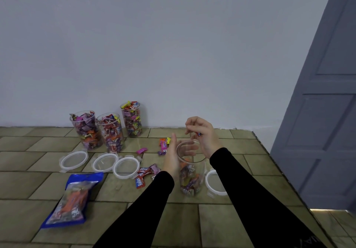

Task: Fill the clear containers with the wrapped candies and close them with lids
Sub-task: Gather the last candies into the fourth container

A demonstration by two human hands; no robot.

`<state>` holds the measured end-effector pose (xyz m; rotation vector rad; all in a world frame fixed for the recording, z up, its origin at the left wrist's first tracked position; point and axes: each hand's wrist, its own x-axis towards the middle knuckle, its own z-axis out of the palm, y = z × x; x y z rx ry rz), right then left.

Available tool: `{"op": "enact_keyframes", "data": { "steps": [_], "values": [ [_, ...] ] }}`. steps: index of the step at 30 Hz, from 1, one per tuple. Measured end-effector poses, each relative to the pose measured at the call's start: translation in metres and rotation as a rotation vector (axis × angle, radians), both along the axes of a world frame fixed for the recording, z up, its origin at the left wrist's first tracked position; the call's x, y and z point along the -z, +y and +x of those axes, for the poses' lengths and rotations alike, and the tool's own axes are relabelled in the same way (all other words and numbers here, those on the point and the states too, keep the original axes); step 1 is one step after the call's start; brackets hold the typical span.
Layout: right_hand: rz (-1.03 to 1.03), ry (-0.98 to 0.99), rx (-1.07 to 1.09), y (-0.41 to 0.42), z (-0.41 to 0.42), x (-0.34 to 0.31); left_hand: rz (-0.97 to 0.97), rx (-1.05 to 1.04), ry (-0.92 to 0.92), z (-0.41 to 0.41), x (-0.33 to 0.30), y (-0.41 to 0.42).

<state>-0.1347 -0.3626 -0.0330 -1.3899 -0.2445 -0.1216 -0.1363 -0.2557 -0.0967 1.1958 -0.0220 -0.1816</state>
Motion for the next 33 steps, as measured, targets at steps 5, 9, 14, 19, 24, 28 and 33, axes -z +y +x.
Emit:
{"op": "enact_keyframes", "data": {
  "steps": [5, 9, 14, 19, 24, 28, 33],
  "values": [
    [-0.034, 0.033, 0.0, 0.001, -0.006, -0.003, -0.017, -0.036, 0.001, -0.001, 0.003, 0.0],
    [-0.014, 0.059, 0.053, -0.001, 0.0, -0.009, -0.014, 0.008, -0.001, 0.001, 0.003, 0.002],
    [-0.056, 0.118, 0.172, -0.015, 0.02, -0.011, 0.052, -0.018, -0.048, 0.005, 0.002, 0.013],
    [-0.133, 0.305, 0.232, -0.026, 0.049, 0.032, 0.735, -0.286, -0.302, 0.014, 0.02, 0.042],
    [-0.508, 0.223, 0.095, -0.021, 0.071, 0.091, 1.475, -0.059, -0.29, 0.017, 0.047, 0.065],
    [-1.335, 0.014, -0.049, -0.009, 0.082, 0.111, 1.662, 0.079, -0.281, 0.021, 0.06, 0.062],
    [-1.574, -0.327, -0.06, 0.01, 0.095, 0.135, 1.745, 0.046, -0.161, 0.04, 0.067, 0.06]
  ]
}}
